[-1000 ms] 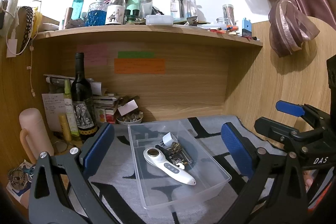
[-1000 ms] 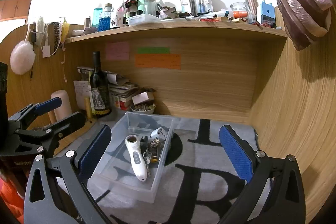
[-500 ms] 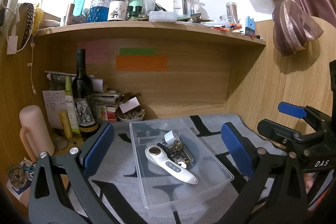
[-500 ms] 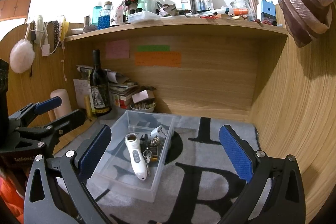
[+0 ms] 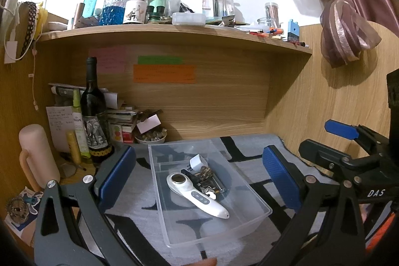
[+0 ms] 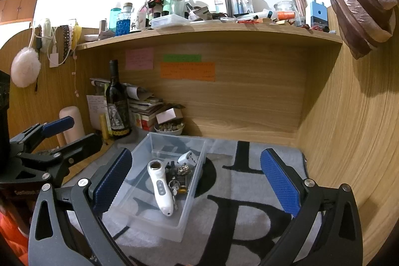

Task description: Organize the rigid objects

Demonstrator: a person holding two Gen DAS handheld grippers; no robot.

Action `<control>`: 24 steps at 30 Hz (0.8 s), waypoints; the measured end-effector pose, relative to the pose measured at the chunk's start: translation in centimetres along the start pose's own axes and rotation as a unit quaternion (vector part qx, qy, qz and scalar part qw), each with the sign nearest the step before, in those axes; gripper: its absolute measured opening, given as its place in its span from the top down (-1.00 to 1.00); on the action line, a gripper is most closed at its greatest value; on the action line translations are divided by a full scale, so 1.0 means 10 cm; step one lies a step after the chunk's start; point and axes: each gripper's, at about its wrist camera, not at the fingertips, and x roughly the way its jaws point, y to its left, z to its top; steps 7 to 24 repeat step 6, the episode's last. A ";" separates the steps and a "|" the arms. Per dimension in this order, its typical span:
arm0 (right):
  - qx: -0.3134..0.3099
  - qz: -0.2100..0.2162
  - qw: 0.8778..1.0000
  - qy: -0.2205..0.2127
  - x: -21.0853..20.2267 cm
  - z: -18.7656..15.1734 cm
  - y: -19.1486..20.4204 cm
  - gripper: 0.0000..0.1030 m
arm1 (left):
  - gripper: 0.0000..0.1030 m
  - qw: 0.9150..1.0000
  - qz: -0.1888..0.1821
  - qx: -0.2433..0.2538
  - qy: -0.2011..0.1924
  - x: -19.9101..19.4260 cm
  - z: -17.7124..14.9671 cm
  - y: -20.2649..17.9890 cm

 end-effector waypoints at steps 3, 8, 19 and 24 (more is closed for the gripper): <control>0.001 0.000 1.000 0.000 0.01 0.01 0.00 -1.00 | -1.00 1.000 0.001 -0.002 -0.001 0.00 0.00 0.00; 0.001 -0.001 1.000 0.000 0.01 0.00 0.00 -1.00 | -1.00 1.000 0.000 0.002 -0.003 -0.01 0.00 -0.01; 0.001 -0.001 1.000 0.000 0.01 0.00 0.00 -1.00 | -1.00 1.000 0.000 0.002 -0.003 -0.01 0.00 -0.01; 0.001 -0.001 1.000 0.000 0.01 0.00 0.00 -1.00 | -1.00 1.000 0.000 0.002 -0.003 -0.01 0.00 -0.01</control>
